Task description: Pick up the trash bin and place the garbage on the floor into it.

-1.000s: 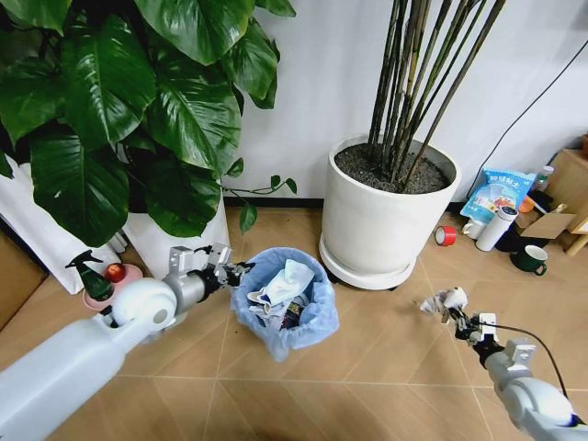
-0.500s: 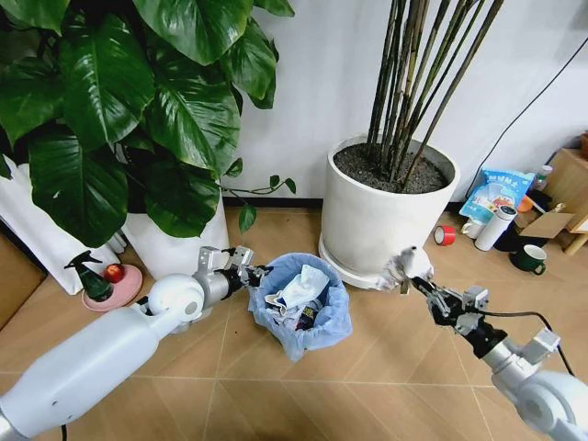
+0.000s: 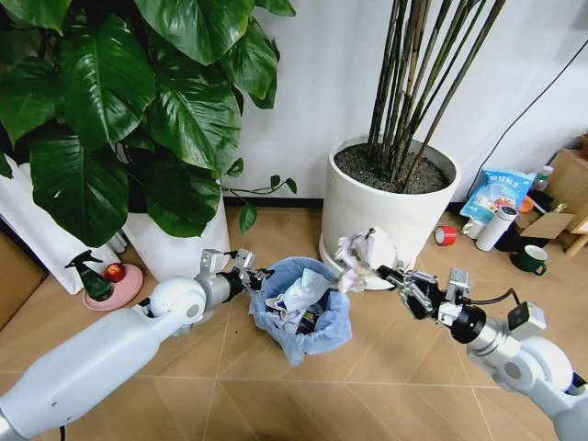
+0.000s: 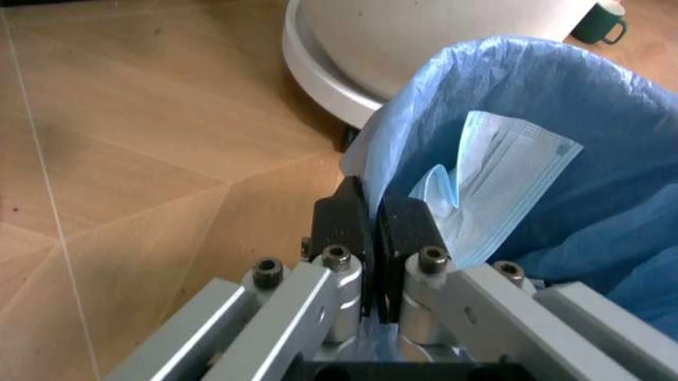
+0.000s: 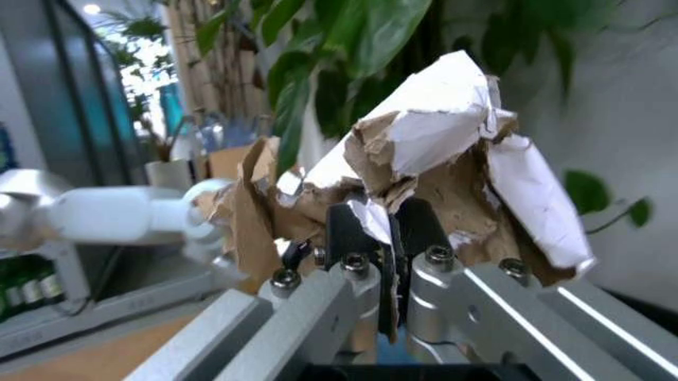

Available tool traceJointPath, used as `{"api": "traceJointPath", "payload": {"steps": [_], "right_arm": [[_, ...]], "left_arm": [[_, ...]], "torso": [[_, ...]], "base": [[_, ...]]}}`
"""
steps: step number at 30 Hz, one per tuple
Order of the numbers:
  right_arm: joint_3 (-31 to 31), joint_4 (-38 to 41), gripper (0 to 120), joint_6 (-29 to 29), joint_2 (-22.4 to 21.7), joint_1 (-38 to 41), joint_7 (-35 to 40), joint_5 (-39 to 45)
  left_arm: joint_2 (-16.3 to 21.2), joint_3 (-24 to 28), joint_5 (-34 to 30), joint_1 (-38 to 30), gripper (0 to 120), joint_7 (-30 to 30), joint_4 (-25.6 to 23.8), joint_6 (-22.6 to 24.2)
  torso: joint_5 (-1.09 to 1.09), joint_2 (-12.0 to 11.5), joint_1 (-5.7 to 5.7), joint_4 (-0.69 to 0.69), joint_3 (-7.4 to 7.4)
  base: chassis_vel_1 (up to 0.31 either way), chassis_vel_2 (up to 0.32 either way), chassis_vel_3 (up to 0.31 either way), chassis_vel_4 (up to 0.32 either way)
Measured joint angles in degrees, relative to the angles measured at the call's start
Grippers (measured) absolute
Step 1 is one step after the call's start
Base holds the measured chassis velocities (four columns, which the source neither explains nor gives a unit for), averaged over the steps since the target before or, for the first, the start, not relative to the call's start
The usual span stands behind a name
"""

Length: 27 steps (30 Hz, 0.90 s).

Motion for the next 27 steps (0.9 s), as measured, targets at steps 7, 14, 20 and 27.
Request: {"api": "traceJointPath", "payload": {"steps": [7,14,20,27], "right_arm": [[-7.7,-2.0,0,-1.5,0.6,6.1,0.9,-0.7],[-11.3,-4.7,0,-2.6,3.0,9.9,1.9,-2.3],[-14.5,-6.8,0,-3.1,4.1,12.6,2.9,-2.8],[-20.3,-12.7,26,-3.7,6.3,16.6,4.5,-3.0]], "left_arm": [[0.2,-0.1,-1.2,-0.5,0,-0.6,-1.4,0.2],[0.4,-0.1,-2.1,-0.5,0,-1.2,-3.5,0.4],[0.2,-0.2,-2.4,-0.2,0,-1.6,-4.2,0.5],[0.7,-1.1,-2.7,0.8,0,-1.7,-4.8,0.6]], "torso": [[0.00,0.0,0.00,0.00,0.00],[0.01,0.0,0.00,-0.01,0.00],[0.00,0.0,0.00,0.00,0.00],[0.01,0.0,0.00,0.01,0.00]], "base": [[0.000,0.000,0.000,0.000],[0.000,0.000,0.000,0.000],[0.000,0.000,0.000,0.000],[0.000,0.000,0.000,0.000]]}}
